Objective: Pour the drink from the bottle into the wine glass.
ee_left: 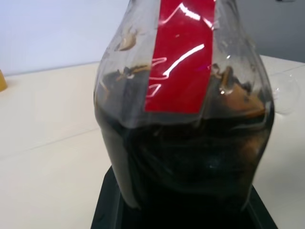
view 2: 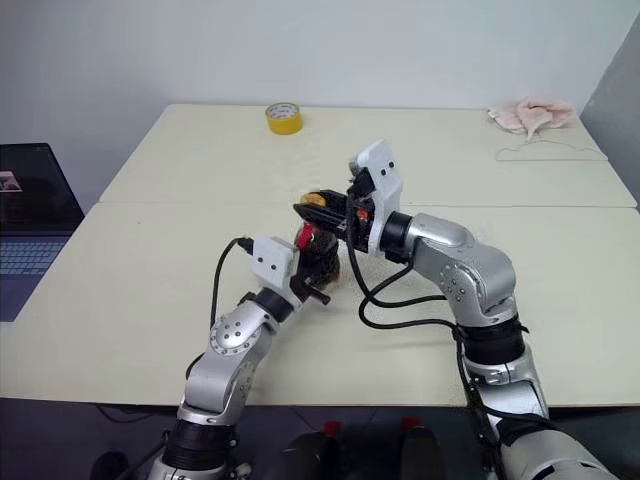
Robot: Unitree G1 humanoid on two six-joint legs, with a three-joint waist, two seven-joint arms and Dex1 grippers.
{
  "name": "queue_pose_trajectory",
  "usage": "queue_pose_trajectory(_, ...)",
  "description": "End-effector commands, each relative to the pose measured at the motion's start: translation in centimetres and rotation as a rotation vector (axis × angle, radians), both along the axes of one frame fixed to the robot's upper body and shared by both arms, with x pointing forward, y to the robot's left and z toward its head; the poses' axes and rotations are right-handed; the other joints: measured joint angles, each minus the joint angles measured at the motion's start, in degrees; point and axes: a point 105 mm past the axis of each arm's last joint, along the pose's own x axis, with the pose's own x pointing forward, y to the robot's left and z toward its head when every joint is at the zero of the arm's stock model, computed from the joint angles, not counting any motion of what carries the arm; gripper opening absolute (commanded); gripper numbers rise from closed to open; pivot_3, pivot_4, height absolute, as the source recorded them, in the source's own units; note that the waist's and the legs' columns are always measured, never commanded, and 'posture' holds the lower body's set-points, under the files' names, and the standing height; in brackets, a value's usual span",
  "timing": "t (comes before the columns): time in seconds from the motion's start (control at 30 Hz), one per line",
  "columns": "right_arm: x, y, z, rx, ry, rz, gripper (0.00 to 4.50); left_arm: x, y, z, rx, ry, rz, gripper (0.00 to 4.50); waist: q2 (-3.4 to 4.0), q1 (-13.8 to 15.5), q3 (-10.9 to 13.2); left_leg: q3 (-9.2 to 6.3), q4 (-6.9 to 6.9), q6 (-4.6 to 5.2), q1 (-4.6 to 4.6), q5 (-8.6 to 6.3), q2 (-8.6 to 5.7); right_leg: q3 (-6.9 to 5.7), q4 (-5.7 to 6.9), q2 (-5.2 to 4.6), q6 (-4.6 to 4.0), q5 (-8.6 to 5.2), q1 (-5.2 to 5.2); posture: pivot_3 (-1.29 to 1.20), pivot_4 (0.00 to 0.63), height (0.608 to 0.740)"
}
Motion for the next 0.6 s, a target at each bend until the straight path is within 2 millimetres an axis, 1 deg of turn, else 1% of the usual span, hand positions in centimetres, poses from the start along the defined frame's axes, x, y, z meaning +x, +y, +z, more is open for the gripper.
queue_pose_trajectory(0.03,-0.9,-0.8,3.0,0.137,-0.067,0.024,1.23,-0.4,-0.1,1.2,-0.016,-0.05,-0.004,0.85,0.0,0.0,0.0,-0.01,0.0,0.0,0.0,0.0,0.01,-0.01,0.0,0.0,0.0,0.0,0.0,0.0,0.15,0.74)
queue_pose_trajectory(0.1,-1.1,-1.2,3.5,0.207,-0.038,0.045,1.23,-0.3,0.0,1.2,-0.021,-0.049,-0.003,0.85,0.01,-0.01,0.0,-0.01,-0.01,0.0,0.0,0.0,0.01,-0.01,0.0,0.01,0.0,0.0,-0.01,0.0,0.15,0.74)
queue_pose_trajectory(0.17,-1.0,-1.6,3.7,0.238,-0.018,0.039,1.22,-0.4,0.0,1.2,-0.023,-0.049,-0.003,0.85,0.01,-0.01,0.0,-0.01,-0.01,0.0,0.0,0.0,0.01,0.0,0.01,0.01,0.0,0.0,0.0,0.0,0.15,0.74)
queue_pose_trajectory(0.27,-0.4,-2.5,3.3,0.229,-0.01,-0.016,1.22,-0.3,0.1,1.2,-0.023,-0.049,0.002,0.85,0.01,0.0,0.0,-0.01,0.0,0.0,0.0,0.0,0.0,0.0,0.01,0.0,0.0,0.0,0.0,0.0,0.15,0.74)
queue_pose_trajectory(0.3,0.2,-3.4,3.1,0.222,-0.007,-0.069,1.22,-0.3,0.3,1.3,-0.022,-0.053,0.009,0.85,0.01,0.0,0.0,-0.01,0.0,0.0,0.0,0.0,0.0,-0.01,0.01,0.0,0.0,0.0,0.0,0.0,0.15,0.74)
queue_pose_trajectory(0.37,2.0,-6.3,2.5,0.224,0.006,-0.213,1.22,-0.1,1.0,1.5,-0.032,-0.065,0.043,0.85,0.01,0.04,0.0,-0.01,-0.01,0.0,0.0,0.0,0.0,0.0,0.01,0.0,0.0,0.0,0.0,0.0,0.15,0.74)
queue_pose_trajectory(0.43,3.6,-10.6,2.4,0.284,0.013,-0.37,1.22,0.3,2.2,2.0,-0.047,-0.084,0.09,0.85,0.0,0.3,0.0,-0.01,0.02,0.0,-0.01,0.0,-0.03,-0.01,0.0,-0.02,0.0,0.0,0.01,0.0,0.15,0.74)
queue_pose_trajectory(0.5,4.8,-14.9,2.2,0.32,-0.003,-0.531,1.22,0.6,3.5,2.3,-0.074,-0.099,0.131,0.85,0.0,0.41,0.0,-0.01,0.04,0.0,-0.01,0.0,-0.05,-0.01,-0.01,-0.03,0.0,0.0,0.04,0.0,0.15,0.74)
queue_pose_trajectory(0.53,5.1,-16.8,2.1,0.323,-0.015,-0.6,1.22,0.8,4.2,2.4,-0.084,-0.106,0.149,0.85,0.01,0.32,0.01,0.01,0.03,0.0,-0.02,0.0,-0.07,0.0,-0.02,-0.04,0.0,0.0,0.03,0.0,0.15,0.74)
queue_pose_trajectory(0.6,5.8,-21.0,1.7,0.311,-0.032,-0.771,1.22,1.2,6.1,2.6,-0.103,-0.117,0.21,0.85,0.03,0.19,0.02,0.08,0.0,0.0,-0.01,0.0,-0.05,0.03,-0.01,-0.04,0.0,0.0,0.0,0.0,0.15,0.74)
